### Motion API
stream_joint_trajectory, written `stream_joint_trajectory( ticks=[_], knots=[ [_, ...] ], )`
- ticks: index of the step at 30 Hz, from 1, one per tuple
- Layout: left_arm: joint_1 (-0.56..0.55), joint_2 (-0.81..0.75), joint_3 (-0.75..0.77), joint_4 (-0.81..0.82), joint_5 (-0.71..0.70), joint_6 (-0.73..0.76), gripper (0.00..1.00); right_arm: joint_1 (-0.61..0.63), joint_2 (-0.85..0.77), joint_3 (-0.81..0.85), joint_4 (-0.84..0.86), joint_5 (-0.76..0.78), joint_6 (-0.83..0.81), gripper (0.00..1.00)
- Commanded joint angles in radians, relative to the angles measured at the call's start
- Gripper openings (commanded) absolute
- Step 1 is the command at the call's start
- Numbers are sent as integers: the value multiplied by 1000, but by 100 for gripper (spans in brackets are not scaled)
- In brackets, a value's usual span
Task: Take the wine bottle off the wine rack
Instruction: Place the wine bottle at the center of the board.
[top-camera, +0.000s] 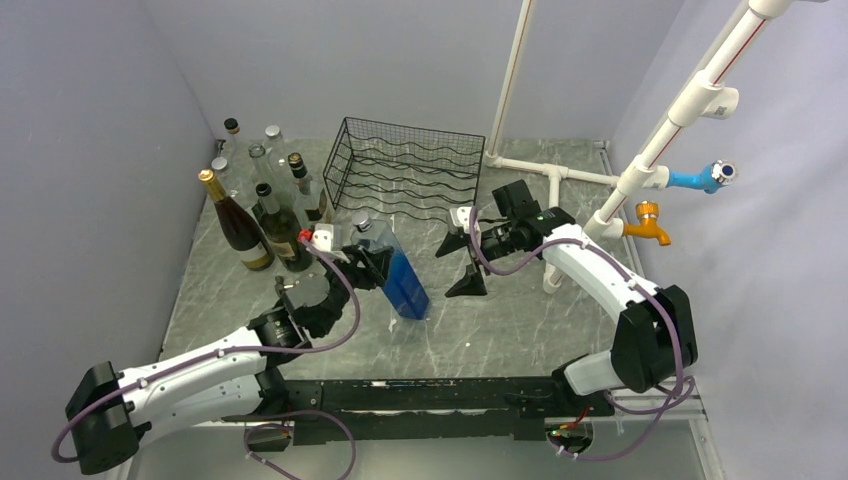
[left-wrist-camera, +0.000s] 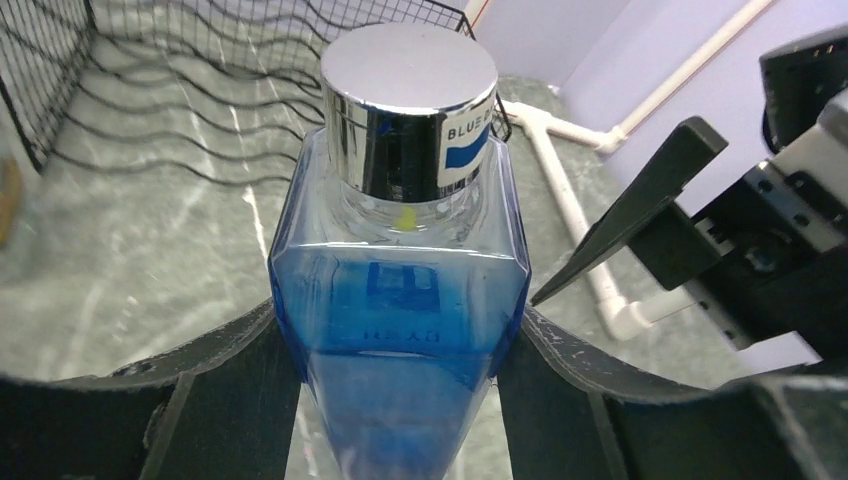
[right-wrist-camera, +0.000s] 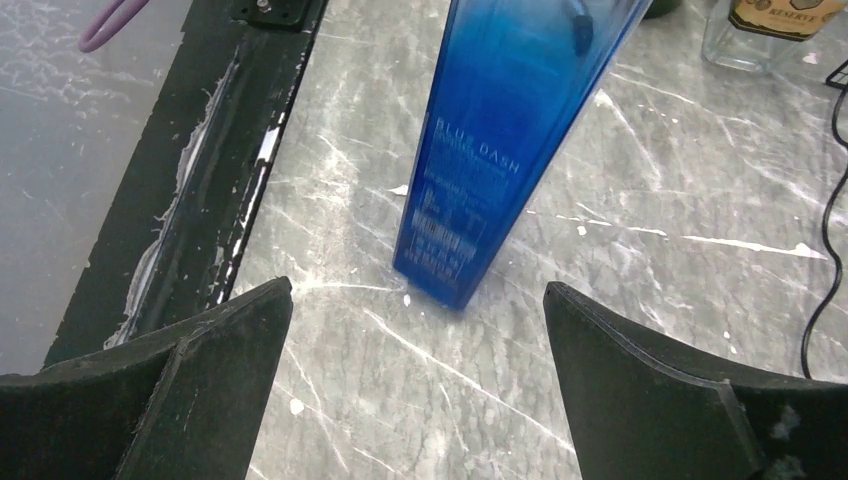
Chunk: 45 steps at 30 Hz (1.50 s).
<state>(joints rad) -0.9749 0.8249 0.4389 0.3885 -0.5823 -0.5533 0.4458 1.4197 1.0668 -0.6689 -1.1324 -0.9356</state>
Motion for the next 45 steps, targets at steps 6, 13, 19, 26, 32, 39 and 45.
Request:
stream_joint_trajectory(
  ticks=[6, 13, 19, 26, 32, 39, 45],
  knots=[
    [43, -40, 177, 142, 119, 505, 0, -18, -13, -4, -14, -24, -41, 100],
    [172, -15, 187, 202, 160, 524, 0, -20, -5, -10, -10, -19, -44, 100],
    [251, 23, 197, 256, 173, 538, 0, -20, 4, -10, -16, -25, -51, 100],
    [333, 75, 217, 304, 207, 542, 0, -19, 17, -5, -33, -31, -66, 100],
    [400, 111, 230, 322, 240, 541, 0, -19, 22, -5, -37, -31, -71, 100],
    [453, 152, 200, 369, 249, 525, 0, -19, 27, -2, -44, -32, -77, 100],
    [465, 175, 162, 413, 242, 539, 0, -19, 31, -2, -46, -34, -78, 100]
  ],
)
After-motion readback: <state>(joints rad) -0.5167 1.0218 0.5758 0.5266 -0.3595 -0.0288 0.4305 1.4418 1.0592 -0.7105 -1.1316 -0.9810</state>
